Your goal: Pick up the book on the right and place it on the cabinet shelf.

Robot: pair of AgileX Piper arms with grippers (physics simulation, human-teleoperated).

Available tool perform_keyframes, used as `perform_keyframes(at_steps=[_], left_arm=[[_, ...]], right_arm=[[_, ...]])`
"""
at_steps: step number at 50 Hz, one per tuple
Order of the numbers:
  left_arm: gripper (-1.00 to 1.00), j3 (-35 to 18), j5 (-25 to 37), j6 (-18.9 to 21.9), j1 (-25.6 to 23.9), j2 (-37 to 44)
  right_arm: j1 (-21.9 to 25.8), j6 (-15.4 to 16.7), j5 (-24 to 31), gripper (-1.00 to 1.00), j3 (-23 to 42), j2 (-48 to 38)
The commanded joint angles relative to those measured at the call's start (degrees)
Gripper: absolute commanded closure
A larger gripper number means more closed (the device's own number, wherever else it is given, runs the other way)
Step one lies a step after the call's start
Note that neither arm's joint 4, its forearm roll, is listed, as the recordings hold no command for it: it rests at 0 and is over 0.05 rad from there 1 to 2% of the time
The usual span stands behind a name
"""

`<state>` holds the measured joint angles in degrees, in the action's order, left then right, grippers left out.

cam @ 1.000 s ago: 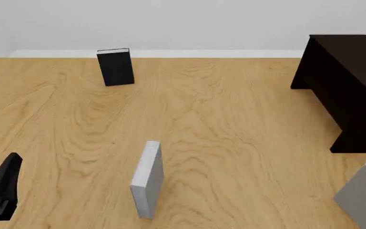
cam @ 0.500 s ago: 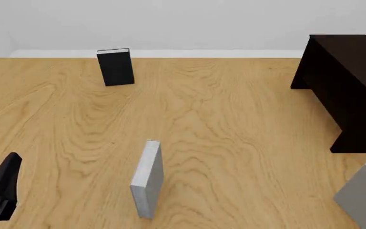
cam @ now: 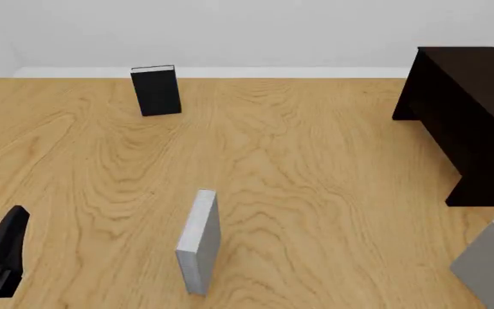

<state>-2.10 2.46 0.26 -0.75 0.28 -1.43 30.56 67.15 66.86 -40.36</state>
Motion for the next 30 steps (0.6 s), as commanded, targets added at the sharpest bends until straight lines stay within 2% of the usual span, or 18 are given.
perform_keyframes(at_steps=[1,5,11,15,17,19,22,24,25,28,30], left_arm=[[-1.0,0.1,0.0,0.0,0.1,0.1],[-1.0,0.2,-0.5,0.0,0.0,0.5],[-1.0,0.2,0.0,-0.1,-0.1,0.1],[-1.0,0.2,0.0,-0.1,0.0,0.1],[-1.0,0.2,0.0,-0.1,-0.1,0.1],[-1.0,0.2,0.0,-0.1,-0.2,0.1],[-1.0,0.2,0.1,-0.1,-0.2,0.0],[-1.0,0.3,-0.3,0.0,-0.3,0.5],[-1.0,0.3,0.0,-0.1,-0.3,0.2],[-1.0,0.2,-0.2,-0.1,-0.4,0.5],[-1.0,0.3,0.2,0.0,-0.5,0.1]], right_arm=[[-1.6,3.7,1.4,-1.0,2.3,-3.6],[-1.4,4.2,1.9,-1.0,3.8,-4.9],[-1.3,6.6,2.7,-1.0,1.5,-5.8],[-1.2,6.8,2.7,-1.0,2.6,-7.2],[-3.0,9.2,2.7,-1.0,2.0,-7.7],[-3.7,10.3,2.7,-1.0,1.2,-8.0],[-3.2,9.9,2.7,-1.0,1.4,-8.8],[-4.2,11.4,2.7,-1.0,1.0,-9.2],[-5.3,13.2,2.7,-1.0,0.8,-9.5],[-6.3,13.9,2.7,-1.0,1.3,-10.5],[-7.5,15.9,2.7,-1.0,1.2,-11.0]])
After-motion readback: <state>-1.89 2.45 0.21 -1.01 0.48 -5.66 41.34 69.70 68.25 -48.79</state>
